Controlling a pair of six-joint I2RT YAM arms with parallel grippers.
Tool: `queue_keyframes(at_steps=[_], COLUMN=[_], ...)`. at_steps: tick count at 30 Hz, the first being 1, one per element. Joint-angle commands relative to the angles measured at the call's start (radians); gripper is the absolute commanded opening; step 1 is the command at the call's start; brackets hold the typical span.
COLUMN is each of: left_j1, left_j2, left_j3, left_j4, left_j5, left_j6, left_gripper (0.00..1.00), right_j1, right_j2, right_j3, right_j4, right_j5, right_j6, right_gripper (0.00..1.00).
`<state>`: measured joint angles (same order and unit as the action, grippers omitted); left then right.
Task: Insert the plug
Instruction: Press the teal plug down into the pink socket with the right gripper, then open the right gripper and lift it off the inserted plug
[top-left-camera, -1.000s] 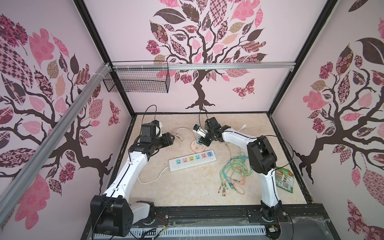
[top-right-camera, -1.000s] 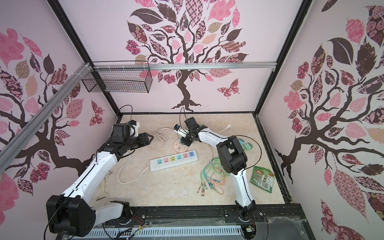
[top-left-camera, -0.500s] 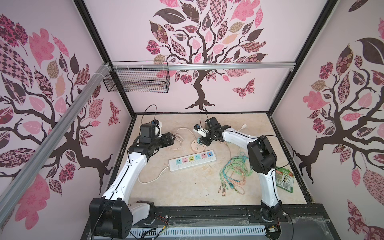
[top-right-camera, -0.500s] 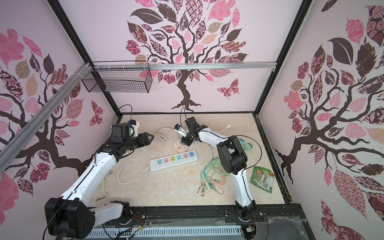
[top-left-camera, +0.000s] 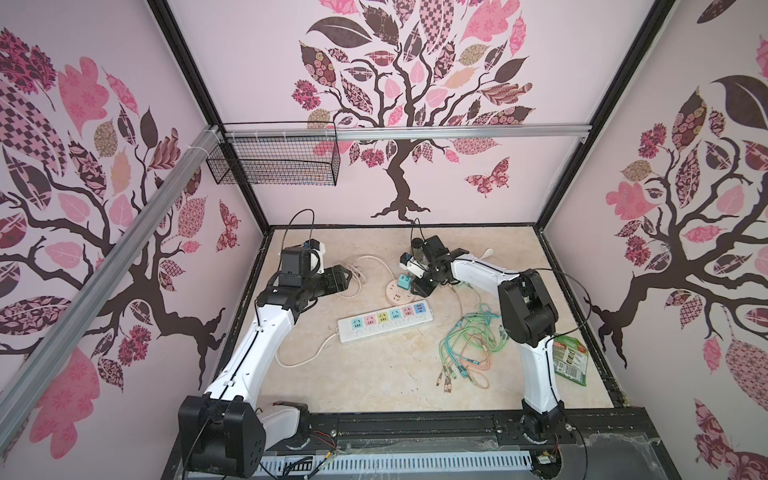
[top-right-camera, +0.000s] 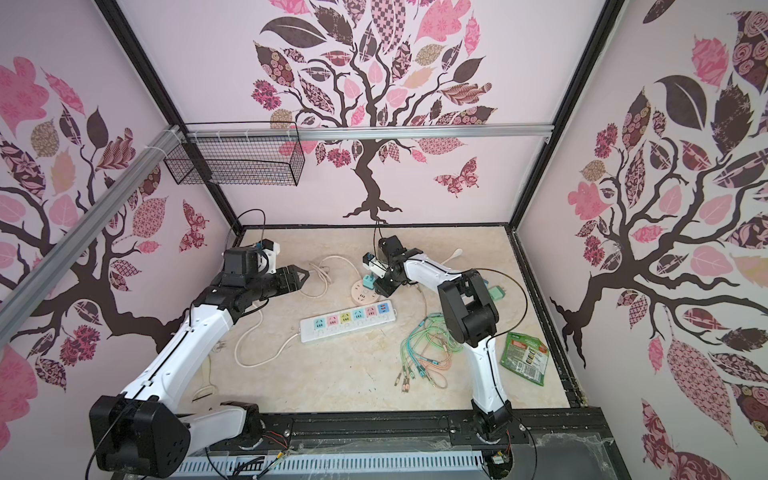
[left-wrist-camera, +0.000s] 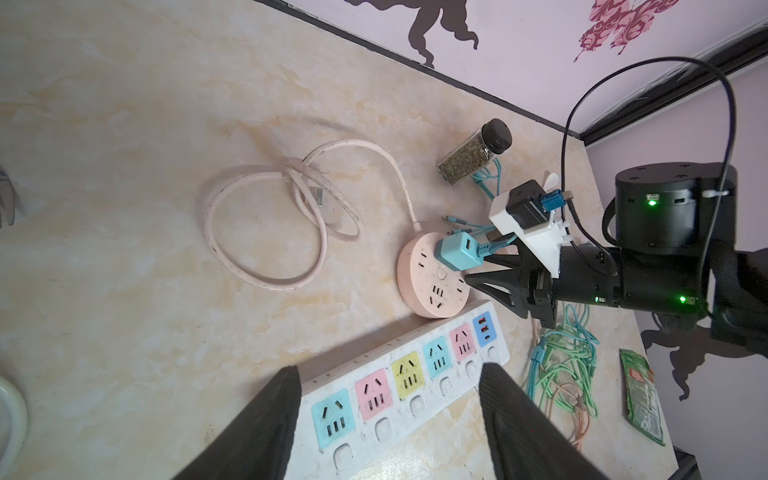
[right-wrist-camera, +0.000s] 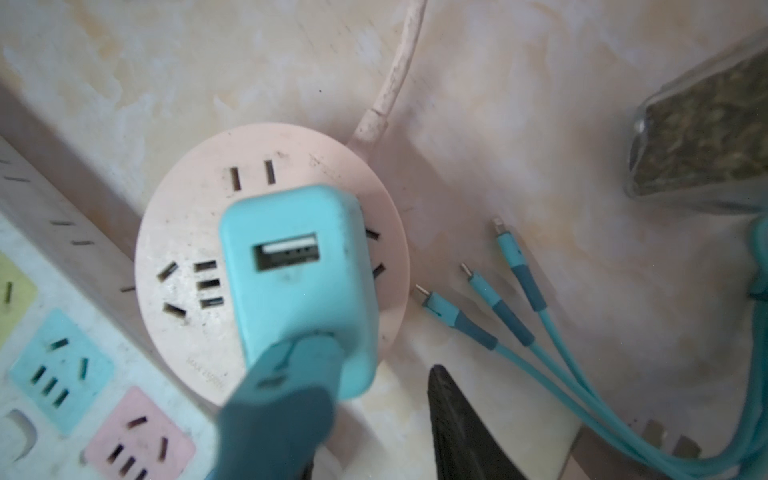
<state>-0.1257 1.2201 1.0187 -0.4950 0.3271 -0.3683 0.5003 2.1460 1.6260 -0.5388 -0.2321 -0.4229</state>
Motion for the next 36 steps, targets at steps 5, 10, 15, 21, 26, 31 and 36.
queue_keyframes(at_steps=[5,10,15,21,26,31,36], left_j1=[0.003,0.003,0.004,0.003,0.002,0.004,0.004], left_j2=[-0.011,0.002,0.014,0.018,0.029,0.042,0.048], left_j3=[-0.028,-0.028,-0.038,-0.047,-0.049,-0.053,-0.048], left_j4=[0.028,0.042,0.061,0.078,0.086,0.099,0.104], left_j5=[0.015,0.019,0.037,0.046,0.057,0.077,0.078], left_j6=[0.014,0.011,0.000,-0.007,-0.006,-0.014,-0.020], left_gripper=[0.72,0.72,0.72,0.72,0.72,0.72,0.72], right_j1=[0.011,0.014,0.014,0.015,0.014,0.014,0.015], right_j2=[-0.036,-0.085,-0.123,-0.161,-0.179,-0.185,-0.212], right_j3=[-0.062,-0.078,-0.072,-0.060,-0.028,0.005,-0.002], right_j4=[-0.148,-0.171,-0.193,-0.196,-0.213,-0.225,-0.242], right_j5=[-0.001,-0.048,-0.073,-0.105,-0.137,-0.164,-0.230], right_j6=[0.028,0.027,0.016,0.015,0.018,0.020,0.024], right_gripper=[0.51,0.54,0.59,0.66,0.69,0.71,0.70])
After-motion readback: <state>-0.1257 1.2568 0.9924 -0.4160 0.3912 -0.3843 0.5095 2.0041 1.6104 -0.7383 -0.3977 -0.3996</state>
